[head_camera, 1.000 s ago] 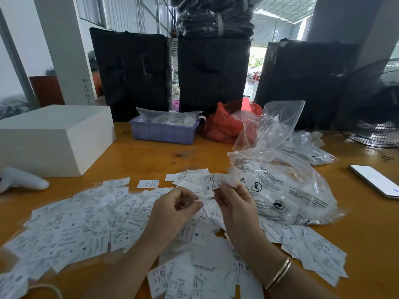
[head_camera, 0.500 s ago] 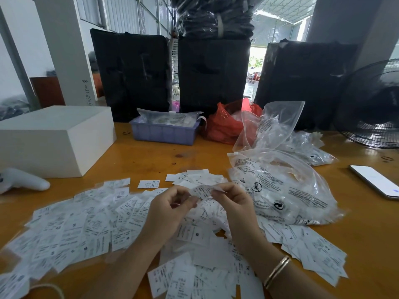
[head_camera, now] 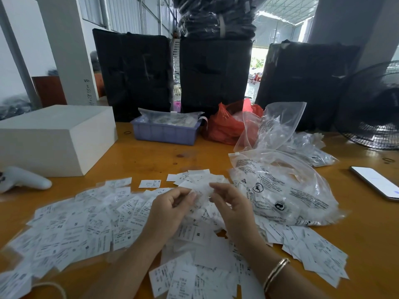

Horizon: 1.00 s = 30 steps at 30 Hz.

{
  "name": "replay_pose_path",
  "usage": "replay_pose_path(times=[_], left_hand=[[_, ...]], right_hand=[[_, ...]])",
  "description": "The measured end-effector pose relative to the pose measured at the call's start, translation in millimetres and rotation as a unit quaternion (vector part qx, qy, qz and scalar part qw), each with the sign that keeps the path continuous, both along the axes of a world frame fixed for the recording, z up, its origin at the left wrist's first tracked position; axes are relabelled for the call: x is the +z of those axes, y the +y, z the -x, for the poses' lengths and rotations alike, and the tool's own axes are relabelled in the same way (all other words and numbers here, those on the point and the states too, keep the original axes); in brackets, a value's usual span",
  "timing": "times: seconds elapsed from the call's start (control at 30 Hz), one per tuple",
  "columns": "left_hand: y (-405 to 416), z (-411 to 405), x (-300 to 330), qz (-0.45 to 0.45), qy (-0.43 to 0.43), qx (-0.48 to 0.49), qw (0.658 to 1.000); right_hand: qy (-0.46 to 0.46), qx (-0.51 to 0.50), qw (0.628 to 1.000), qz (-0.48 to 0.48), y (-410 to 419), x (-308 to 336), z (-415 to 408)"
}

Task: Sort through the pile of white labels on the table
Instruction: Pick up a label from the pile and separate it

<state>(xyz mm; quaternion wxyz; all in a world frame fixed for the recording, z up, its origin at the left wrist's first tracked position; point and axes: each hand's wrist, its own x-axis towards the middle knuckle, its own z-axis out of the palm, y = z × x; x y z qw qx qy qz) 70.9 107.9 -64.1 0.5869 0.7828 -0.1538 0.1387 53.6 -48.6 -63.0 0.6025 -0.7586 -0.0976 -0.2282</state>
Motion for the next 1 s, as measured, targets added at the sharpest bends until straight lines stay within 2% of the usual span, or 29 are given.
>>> replay_pose_path(times=[0.1, 0.23, 0.4, 0.5, 0.6, 0.67, 0.73, 0.83, 0.93, 1.0], left_hand=[[-1, 2, 1, -0.001, -0.011, -0.009, 1.000], [0, 1, 2, -0.005, -0.006, -0.002, 1.000], [7, -2, 5, -0.023, -0.018, 0.066, 0.997], [23, -11, 6, -0.062, -0.019, 0.172, 0.983], [42, -18, 3, -0.149, -0.024, 0.252, 0.956], [49, -19, 3, -0.215, -0.030, 0.281, 0.935], [50, -20, 4, -0.287, -0.045, 0.307, 0.906], [43, -18, 4, -0.357, -0.077, 0.307, 0.879], [27, -11, 3, -0.357, -0.173, 0.207, 0.894], [15, -3, 0, -0.356, -0.205, 0.119, 0.904]], right_hand=[[-0.003, 0.038, 0.998, 0.056, 3, 0, 2], [0.039, 0.075, 0.992, 0.099, 4, 1, 2], [0.024, 0.062, 0.995, 0.080, 2, 5, 5], [0.016, -0.002, 1.000, 0.017, -9, 19, 0], [-0.024, -0.102, 0.991, -0.078, -36, 37, -13], [-0.024, -0.174, 0.982, -0.069, -60, 42, -25], [0.009, -0.239, 0.971, -0.006, -86, 41, -41], [0.109, -0.288, 0.937, 0.164, -121, 38, -61], [0.239, -0.266, 0.851, 0.384, -144, 32, -76], [0.281, -0.245, 0.820, 0.435, -147, 26, -78]])
